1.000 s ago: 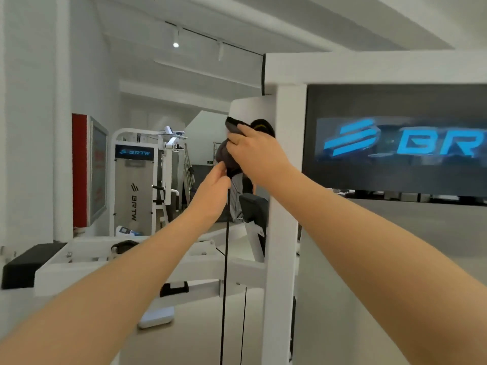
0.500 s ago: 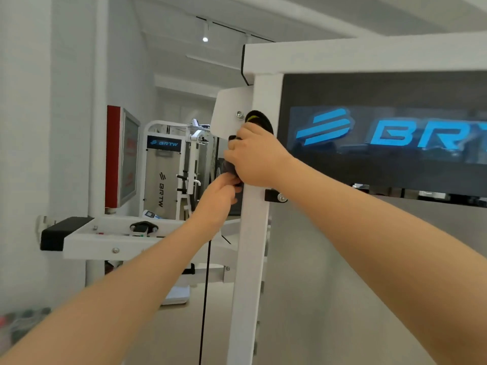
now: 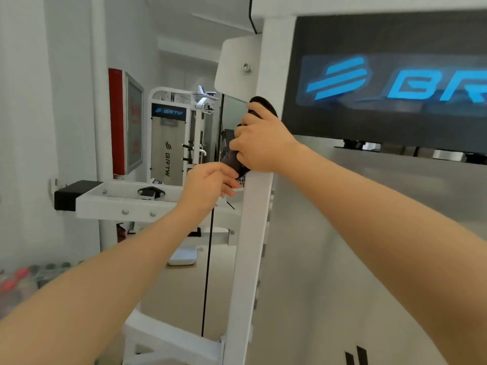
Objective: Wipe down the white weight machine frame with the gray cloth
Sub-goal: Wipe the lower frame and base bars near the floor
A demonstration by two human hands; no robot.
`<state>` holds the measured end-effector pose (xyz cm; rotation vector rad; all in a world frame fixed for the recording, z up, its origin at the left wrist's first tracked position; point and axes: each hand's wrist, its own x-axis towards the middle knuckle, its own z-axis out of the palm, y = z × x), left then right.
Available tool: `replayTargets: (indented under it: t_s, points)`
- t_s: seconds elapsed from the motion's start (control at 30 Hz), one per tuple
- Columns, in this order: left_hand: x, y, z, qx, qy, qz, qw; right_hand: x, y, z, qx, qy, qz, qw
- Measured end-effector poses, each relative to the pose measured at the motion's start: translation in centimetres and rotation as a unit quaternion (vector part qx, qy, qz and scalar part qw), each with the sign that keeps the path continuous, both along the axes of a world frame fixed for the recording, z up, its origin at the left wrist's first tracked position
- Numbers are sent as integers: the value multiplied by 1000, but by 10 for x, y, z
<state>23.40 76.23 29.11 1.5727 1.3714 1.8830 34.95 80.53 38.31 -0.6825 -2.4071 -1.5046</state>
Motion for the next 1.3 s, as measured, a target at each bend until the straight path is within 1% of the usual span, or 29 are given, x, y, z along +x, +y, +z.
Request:
replayTargets:
  t_s: [0.1,0.2,0.37,0.47,0.57,0.67,0.73,0.8,0.87,1.03,1.17,1.23,1.3]
  points:
    - [-2,-3,-28,-5,-9,50,999,1,-1,-38,-12,-28,2,1000]
    - [3,-5,-65,-35,-1,85,996,8,-1,-86,-41,-60,15,997]
    - [18,-14,-142,-122,-33,94,988,22,3,-170,-85,-124,42,988]
    - [24,-22,-174,-164,-39,96,981,31,4,-204,-106,-158,57,980]
    - [30,-30,-187,-178,-55,73,980,36,9,-198,-96,-135,88,982]
    - [35,-31,-190,-196,-92,43,975,35,15,-163,-65,-56,109,990]
    - [39,-31,-192,-215,-113,23,970,33,16,-147,-49,-29,103,993]
    - [44,-31,-200,-232,-118,4,966,32,15,-147,-52,-20,95,994]
    - [50,-32,-210,-247,-122,-7,961,31,12,-158,-65,-22,96,993]
    - [51,-30,-231,-275,-130,-22,952,35,8,-209,-87,-71,101,989]
    - [40,-34,-247,-314,-125,-12,941,36,7,-245,-100,-128,71,984]
    - [34,-36,-251,-326,-116,0,938,38,7,-251,-71,-139,68,985]
    - [27,-35,-251,-314,-106,5,943,37,10,-248,-20,-121,75,990]
